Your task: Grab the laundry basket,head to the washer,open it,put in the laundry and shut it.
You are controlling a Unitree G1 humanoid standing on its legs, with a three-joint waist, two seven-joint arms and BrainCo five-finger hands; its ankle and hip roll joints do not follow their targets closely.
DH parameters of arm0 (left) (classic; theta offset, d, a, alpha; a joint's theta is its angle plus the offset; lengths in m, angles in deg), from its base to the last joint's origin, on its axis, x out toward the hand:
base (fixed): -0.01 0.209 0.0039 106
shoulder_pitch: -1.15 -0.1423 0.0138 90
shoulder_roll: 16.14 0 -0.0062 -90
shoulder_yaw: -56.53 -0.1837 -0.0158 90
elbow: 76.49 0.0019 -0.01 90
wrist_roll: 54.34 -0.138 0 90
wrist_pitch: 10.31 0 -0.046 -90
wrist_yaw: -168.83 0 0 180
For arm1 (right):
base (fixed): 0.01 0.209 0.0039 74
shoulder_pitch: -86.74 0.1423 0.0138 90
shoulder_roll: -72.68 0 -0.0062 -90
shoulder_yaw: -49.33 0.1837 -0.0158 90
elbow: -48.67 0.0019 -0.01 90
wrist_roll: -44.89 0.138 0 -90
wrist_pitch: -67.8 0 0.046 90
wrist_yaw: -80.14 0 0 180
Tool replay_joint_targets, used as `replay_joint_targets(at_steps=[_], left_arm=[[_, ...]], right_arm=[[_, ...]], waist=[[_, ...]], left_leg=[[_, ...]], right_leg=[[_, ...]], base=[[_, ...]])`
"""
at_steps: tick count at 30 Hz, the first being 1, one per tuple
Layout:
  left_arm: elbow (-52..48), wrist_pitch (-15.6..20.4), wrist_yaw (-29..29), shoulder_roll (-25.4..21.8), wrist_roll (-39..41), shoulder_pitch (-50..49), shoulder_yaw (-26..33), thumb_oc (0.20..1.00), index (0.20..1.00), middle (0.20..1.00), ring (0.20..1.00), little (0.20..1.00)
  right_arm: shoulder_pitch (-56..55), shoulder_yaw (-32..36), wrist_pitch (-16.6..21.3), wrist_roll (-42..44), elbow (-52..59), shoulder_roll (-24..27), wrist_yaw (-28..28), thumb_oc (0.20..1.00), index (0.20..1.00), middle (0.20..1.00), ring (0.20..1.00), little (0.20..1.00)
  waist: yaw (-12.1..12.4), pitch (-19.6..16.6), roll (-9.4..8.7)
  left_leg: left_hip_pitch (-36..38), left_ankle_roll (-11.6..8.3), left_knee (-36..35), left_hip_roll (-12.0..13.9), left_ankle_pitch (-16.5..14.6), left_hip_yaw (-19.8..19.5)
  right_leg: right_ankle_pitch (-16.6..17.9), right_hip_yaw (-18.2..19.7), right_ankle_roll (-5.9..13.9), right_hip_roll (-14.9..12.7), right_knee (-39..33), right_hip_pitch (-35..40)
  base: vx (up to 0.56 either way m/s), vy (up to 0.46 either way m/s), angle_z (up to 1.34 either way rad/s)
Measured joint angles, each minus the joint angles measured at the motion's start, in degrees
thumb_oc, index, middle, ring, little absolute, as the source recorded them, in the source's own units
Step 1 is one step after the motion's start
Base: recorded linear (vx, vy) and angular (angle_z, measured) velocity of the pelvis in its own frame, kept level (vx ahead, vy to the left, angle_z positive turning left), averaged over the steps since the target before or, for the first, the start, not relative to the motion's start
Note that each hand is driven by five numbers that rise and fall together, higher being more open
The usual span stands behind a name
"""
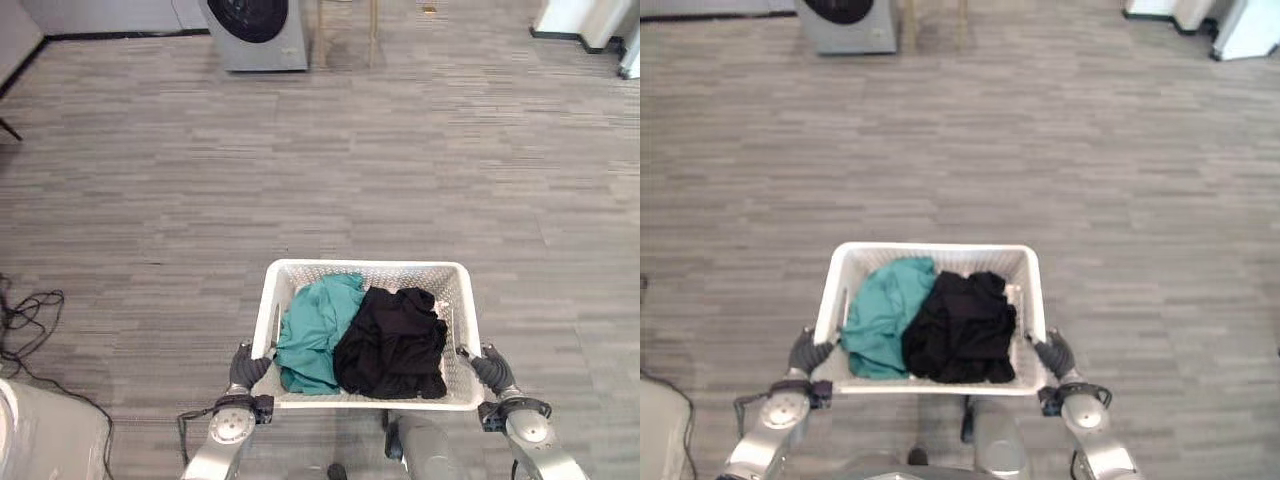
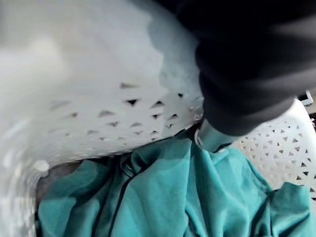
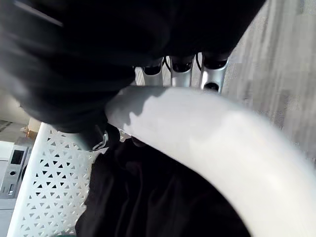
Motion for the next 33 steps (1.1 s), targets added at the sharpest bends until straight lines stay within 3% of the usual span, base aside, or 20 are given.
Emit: replay_joint_targets(at_steps=[2, 3, 4, 5, 8, 9, 10, 14, 17, 18, 19, 21, 22, 23, 27, 30, 31, 32, 33], left_arm=[[-0.18, 0.02, 0.0, 0.12, 0.05, -0.1, 0.17, 0.2, 0.2, 0.2, 0.2, 0.2], [-0.92, 0.1, -0.02, 0.03, 0.04, 0.47, 0.26, 0.2, 0.2, 0.2, 0.2, 0.2], [-1.09, 0.1, 0.0, -0.25, 0.04, 1.13, 0.39, 0.2, 0.2, 0.2, 0.2, 0.2], [-1.14, 0.1, 0.15, -0.55, 0.03, 2.91, 0.27, 0.2, 0.2, 0.2, 0.2, 0.2], [-1.22, 0.12, 0.23, -0.2, 0.01, 4.84, -0.07, 0.2, 0.2, 0.2, 0.2, 0.2], [-1.47, 0.13, 0.21, -0.14, 0.01, 4.71, -0.07, 0.2, 0.2, 0.2, 0.2, 0.2], [-1.59, 0.15, 0.23, -0.04, 0.0, 3.99, 0.27, 0.2, 0.2, 0.2, 0.2, 0.2], [-1.17, -0.04, 0.23, 0.63, -0.05, 1.42, 0.58, 0.2, 0.2, 0.2, 0.2, 0.2], [-1.28, -0.28, 0.27, 0.97, -0.08, -0.51, 0.63, 0.2, 0.2, 0.2, 0.2, 0.2], [-1.25, -0.38, 0.27, 0.91, -0.09, -0.67, 1.1, 0.2, 0.2, 0.2, 0.2, 0.2], [-1.51, -0.36, 0.37, 0.77, -0.14, -0.65, 0.99, 0.2, 0.2, 0.2, 0.2, 0.2], [-1.59, -0.37, 0.44, -0.58, -0.22, 0.14, 1.11, 0.2, 0.2, 0.2, 0.2, 0.2], [-1.59, -0.38, 0.62, -1.14, -0.22, 1.27, 1.04, 0.2, 0.2, 0.2, 0.2, 0.2], [-1.57, -0.38, 0.71, -1.64, -0.22, 2.47, 1.09, 0.2, 0.2, 0.2, 0.2, 0.2], [-2.11, -0.13, 0.97, -3.72, -0.2, 5.63, 0.83, 0.2, 0.2, 0.2, 0.2, 0.2], [-2.14, 0.02, 1.01, -3.9, -0.17, 5.73, 0.91, 0.2, 0.2, 0.2, 0.2, 0.2], [-2.07, 0.08, 1.05, -3.31, -0.12, 4.66, 0.97, 0.2, 0.2, 0.2, 0.2, 0.2], [-1.84, 0.07, 1.05, -2.78, -0.01, 2.94, 1.03, 0.2, 0.2, 0.2, 0.2, 0.2], [-1.65, 0.09, 1.1, -2.63, -0.02, 2.06, 1.01, 0.2, 0.2, 0.2, 0.2, 0.2]], right_arm=[[0.11, -0.08, 0.01, -0.07, 0.59, 0.63, -0.36, 0.2, 0.2, 0.2, 0.2, 0.2], [0.35, 0.32, 0.01, -0.04, 1.1, 0.81, -0.03, 0.2, 0.2, 0.2, 0.2, 0.2], [1.12, 0.37, 0.01, -0.04, 1.5, 0.86, 0.08, 0.2, 0.2, 0.2, 0.2, 0.2], [0.8, 0.99, 0.04, -0.02, 2.58, 1.2, 0.29, 0.2, 0.2, 0.2, 0.2, 0.2], [1.92, 2.75, 0.17, 0.07, 2.79, 0.85, 0.35, 0.2, 0.2, 0.2, 0.2, 0.2], [2.16, 2.56, 0.28, 0.08, 2.68, 1.08, 0.35, 0.2, 0.2, 0.2, 0.2, 0.2], [2.08, 2.12, 0.3, 0.07, 2.47, 1.02, 0.35, 0.2, 0.2, 0.2, 0.2, 0.2], [1.26, 0.57, 0.1, 0.06, 0.71, 0.87, 0.39, 0.2, 0.2, 0.2, 0.2, 0.2], [0.55, 0.07, -0.03, 0.0, 0.59, 1.08, 0.04, 0.2, 0.2, 0.2, 0.2, 0.2], [-0.12, -0.01, -0.3, -0.24, 0.72, 0.22, 0.1, 0.2, 0.2, 0.2, 0.2, 0.2], [-0.34, 0.08, -0.29, -0.35, 1.13, 0.47, 0.09, 0.2, 0.2, 0.2, 0.2, 0.2], [-0.49, 0.13, -0.36, -0.5, 1.74, -0.6, 0.08, 0.2, 0.2, 0.2, 0.2, 0.2], [-0.75, 0.56, -0.35, -0.51, 2.51, -0.96, 0.12, 0.2, 0.2, 0.2, 0.2, 0.2], [-0.49, 0.99, -0.36, -0.51, 2.87, -1.35, 0.14, 0.2, 0.2, 0.2, 0.2, 0.2], [0.81, 1.31, -0.33, -0.51, 4.4, -1.85, 0.18, 0.2, 0.2, 0.2, 0.2, 0.2], [1.24, 1.86, -0.34, -0.5, 4.49, -1.69, 0.17, 0.2, 0.2, 0.2, 0.2, 0.2], [1.03, 1.6, -0.37, -0.5, 4.21, -1.57, -0.01, 0.2, 0.2, 0.2, 0.2, 0.2], [0.08, 1.38, -0.44, -0.5, 3.84, -1.56, -0.07, 0.2, 0.2, 0.2, 0.2, 0.2], [-0.47, 0.93, -0.52, -0.5, 3.51, -1.49, -0.09, 0.2, 0.2, 0.2, 0.2, 0.2]], waist=[[1.1, -0.33, 0.59], [1.38, -0.92, 0.89], [1.37, -0.95, 0.56], [1.1, -0.87, -0.66], [2.05, 0.04, -2.25], [2.71, -0.06, -1.88], [3.15, -0.11, -1.66], [3.42, -0.35, 0.27], [4.82, -0.65, 0.5], [4.55, -0.88, -1.11], [4.63, -1.2, -1.07], [4.69, -2.15, -3.6], [4.85, -2.51, -4.38], [5.34, -2.47, -4.35], [5.28, -2.04, -3.46], [3.68, -1.28, -2.3], [2.54, -1.06, -2.15], [2.6, -0.81, -1.9], [2.5, -0.7, -1.82]], left_leg=[[-3.42, -0.7, 11.88, 2.74, 0.75, 0.94], [-8.4, -2.36, 21.64, 5.82, -0.11, 0.71], [-10.22, -2.64, 21.22, 5.65, -1.07, 0.74], [-12.78, -2.28, 20.0, 4.62, -2.22, 0.84], [-20.53, -1.17, 9.51, 1.79, -3.39, 1.74], [-24.26, -0.4, 5.02, 1.64, -0.54, 2.57], [-26.94, -0.99, 1.39, 1.06, 1.6, 2.52], [-31.3, -0.53, -10.56, 0.39, 8.62, 4.39], [-27.0, 2.15, -12.06, 0.14, 10.43, 5.53], [-25.0, 5.91, -10.75, -1.09, 14.62, 6.07], [-24.27, 8.18, -10.45, -1.15, 16.7, 5.85], [-23.37, 9.2, -7.98, -3.32, 14.31, 6.9], [-22.36, 9.8, -7.4, -4.28, 11.46, 7.07], [-20.04, 9.82, -8.03, -4.88, 11.4, 7.2], [-12.64, 9.34, -15.05, -5.3, 10.77, 2.3], [-8.78, 7.76, -17.75, -4.89, 10.18, 0.46], [-6.75, 5.52, -17.76, -4.83, 7.46, -0.61], [-4.46, 6.06, -17.39, -4.94, 6.29, -0.01], [-2.81, 4.89, -17.03, -4.97, 4.32, -0.64]], right_leg=[[-1.88, 0.29, -1.48, 1.75, -0.79, 2.8], [-3.23, 1.26, -2.61, 3.5, -2.4, 5.91], [-4.16, 1.68, -3.49, 3.47, -2.72, 6.62], [-6.01, 2.46, -3.09, 2.77, -4.26, 8.41], [-6.34, 3.01, -2.47, 1.96, -8.83, 14.76], [-7.1, 2.48, -1.18, 2.58, -9.54, 16.69], [-8.91, 2.42, 0.88, 2.96, -10.01, 18.22], [-14.52, 3.18, 2.56, 5.05, -9.96, 24.32], [-16.78, 6.6, 5.08, 5.65, -9.52, 28.84], [-17.54, 6.96, 6.06, 3.06, -6.16, 30.33], [-18.69, 7.09, 6.99, 2.4, -3.34, 29.55], [-19.12, 7.32, 8.01, -0.55, 1.9, 28.8], [-19.08, 7.77, 8.39, -1.82, 7.31, 26.64], [-18.89, 7.66, 9.81, -3.56, 18.83, 22.35], [-23.91, 5.92, 9.75, -3.98, 29.46, 8.89], [-24.5, 3.49, 8.69, -3.26, 22.46, -0.74], [-21.44, 2.38, 8.75, -3.02, 13.9, -5.13], [-15.56, 1.24, 8.75, -2.69, 4.93, -7.36], [-12.56, 0.85, 8.87, -3.11, 1.56, -8.71]], base=[[0.26, -0.133, -0.36], [0.34, -0.117, -0.37], [0.45, -0.149, -0.05], [0.32, -0.069, 0.14], [0.37, -0.027, -0.08], [0.38, -0.005, -0.38], [0.42, 0.012, -0.44], [0.47, 0.085, -0.29], [0.44, 0.151, -0.54], [0.49, 0.196, -0.4], [0.32, 0.126, -0.24], [0.38, 0.168, -0.19], [0.42, 0.189, -0.18], [0.27, 0.106, -0.13], [0.29, 0.06, -0.05], [0.36, -0.018, 0.41], [0.54, -0.095, 0.48], [0.61, -0.107, 0.37], [0.61, -0.125, 0.23]])
